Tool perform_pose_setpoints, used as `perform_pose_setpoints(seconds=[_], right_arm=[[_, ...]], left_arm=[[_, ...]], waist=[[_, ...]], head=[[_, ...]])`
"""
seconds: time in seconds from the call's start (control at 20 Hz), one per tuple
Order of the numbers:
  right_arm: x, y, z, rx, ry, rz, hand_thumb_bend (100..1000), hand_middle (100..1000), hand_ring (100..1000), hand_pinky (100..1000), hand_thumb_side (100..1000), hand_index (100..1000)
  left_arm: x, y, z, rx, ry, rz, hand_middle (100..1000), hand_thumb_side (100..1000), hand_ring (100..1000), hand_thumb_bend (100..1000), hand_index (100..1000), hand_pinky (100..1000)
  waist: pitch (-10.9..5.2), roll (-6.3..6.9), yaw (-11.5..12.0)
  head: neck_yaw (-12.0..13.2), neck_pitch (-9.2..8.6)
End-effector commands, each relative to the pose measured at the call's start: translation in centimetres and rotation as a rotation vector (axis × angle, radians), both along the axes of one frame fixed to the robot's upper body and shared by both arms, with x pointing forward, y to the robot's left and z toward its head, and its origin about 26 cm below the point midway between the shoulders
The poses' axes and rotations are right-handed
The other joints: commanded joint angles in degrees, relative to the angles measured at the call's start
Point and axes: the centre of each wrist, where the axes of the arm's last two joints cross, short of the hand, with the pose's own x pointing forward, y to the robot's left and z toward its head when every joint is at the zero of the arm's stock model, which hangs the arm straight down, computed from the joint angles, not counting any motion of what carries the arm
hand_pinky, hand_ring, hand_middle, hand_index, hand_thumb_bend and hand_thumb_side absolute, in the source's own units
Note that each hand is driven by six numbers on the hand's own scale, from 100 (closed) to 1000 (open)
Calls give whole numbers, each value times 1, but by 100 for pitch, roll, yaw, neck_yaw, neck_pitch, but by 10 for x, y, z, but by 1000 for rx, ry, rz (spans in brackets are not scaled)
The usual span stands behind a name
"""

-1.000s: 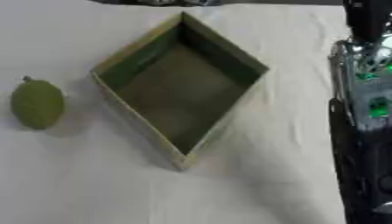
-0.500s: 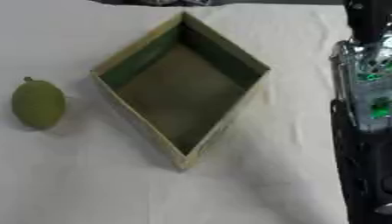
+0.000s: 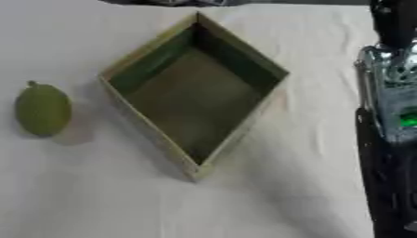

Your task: Pick up objects on the table and place them in the box.

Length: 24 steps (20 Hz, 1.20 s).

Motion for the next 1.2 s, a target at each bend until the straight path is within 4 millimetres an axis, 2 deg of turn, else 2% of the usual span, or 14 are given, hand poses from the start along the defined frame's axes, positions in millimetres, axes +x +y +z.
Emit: perform_pose_setpoints(seconds=[0.05,0.5,0.8,1.0,1.2], right_arm=[[-6,0,9,-39,-26,-6,100,580,622,811,514,773],[-5,0,7,-41,-20,1,100,581,623,811,513,773],[-5,0,6,-44,-15,3,100,580,624,811,513,774],[-5,0,7,-43,-16,3,100,581,624,810,515,774],[-6,-2,9,-42,-22,-1,100,582,625,808,504,773]], left_arm=[[1,-10,14,9,3,5,859,520,869,100,931,881],[11,-44,23,-20,59,-66,883,527,892,100,938,891],[17,-58,33,-42,69,-120,886,517,896,100,937,889],[23,-57,38,-74,52,-116,882,496,896,100,935,892],[36,-38,36,-88,50,-48,882,495,897,100,934,896]], waist=[[-125,23,-5],[-150,33,-47],[-173,41,-52],[-194,40,-26],[-238,50,18]], head=[[69,-49],[133,-58],[165,-14],[160,-6],[191,-8]])
